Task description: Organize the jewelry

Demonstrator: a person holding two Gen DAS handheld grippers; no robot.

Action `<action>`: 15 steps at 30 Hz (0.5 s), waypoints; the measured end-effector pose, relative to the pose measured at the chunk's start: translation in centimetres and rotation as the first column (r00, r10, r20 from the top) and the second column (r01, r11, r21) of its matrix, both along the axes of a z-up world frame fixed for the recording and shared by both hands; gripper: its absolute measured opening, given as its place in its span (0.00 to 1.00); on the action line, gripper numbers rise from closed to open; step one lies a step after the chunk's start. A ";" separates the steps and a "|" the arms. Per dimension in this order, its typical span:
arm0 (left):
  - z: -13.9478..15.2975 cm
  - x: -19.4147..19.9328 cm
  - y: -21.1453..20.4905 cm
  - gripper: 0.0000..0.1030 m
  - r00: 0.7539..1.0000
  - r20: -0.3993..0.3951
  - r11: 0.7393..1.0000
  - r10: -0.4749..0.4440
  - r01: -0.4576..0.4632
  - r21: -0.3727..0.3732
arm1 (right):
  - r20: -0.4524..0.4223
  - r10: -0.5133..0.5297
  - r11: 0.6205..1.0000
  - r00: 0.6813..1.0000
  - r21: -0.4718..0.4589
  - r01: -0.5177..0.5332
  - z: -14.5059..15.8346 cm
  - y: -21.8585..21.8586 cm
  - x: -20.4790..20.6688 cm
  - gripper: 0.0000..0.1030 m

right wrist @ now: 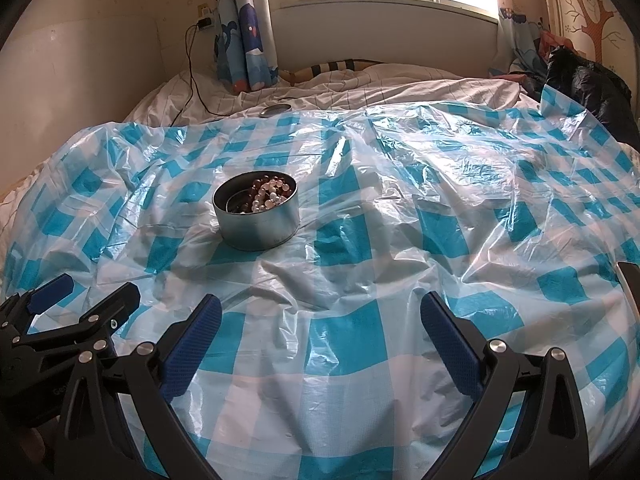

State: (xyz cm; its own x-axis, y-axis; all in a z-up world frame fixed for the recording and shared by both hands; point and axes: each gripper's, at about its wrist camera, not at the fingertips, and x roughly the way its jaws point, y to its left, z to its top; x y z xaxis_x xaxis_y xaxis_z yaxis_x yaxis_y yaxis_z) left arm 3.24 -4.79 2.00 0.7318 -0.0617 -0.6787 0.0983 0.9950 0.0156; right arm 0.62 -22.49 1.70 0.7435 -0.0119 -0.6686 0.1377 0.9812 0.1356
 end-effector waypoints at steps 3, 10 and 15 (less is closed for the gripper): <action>-0.3 0.3 0.1 0.92 1.000 -0.011 1.000 -0.003 0.003 -0.012 | -0.002 -0.005 1.000 1.000 -0.006 0.005 -0.1 -0.4 0.1 0.93; -0.9 0.6 0.3 0.92 0.999 -0.047 0.998 -0.014 0.011 -0.057 | 0.000 -0.004 1.000 1.000 -0.016 0.004 0.0 -0.7 0.1 0.93; -1.2 0.8 0.2 0.92 0.997 -0.072 0.997 -0.022 0.016 -0.075 | 0.000 -0.004 1.000 1.000 -0.017 0.004 0.0 -0.8 0.1 0.93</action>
State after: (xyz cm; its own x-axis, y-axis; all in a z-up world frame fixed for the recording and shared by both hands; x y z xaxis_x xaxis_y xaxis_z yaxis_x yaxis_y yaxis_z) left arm 4.07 -4.59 0.77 0.6793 -0.1270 -0.7228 0.1152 0.9911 -0.0659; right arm 0.73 -23.30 1.70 0.7433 -0.0258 -0.6685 0.1412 0.9828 0.1190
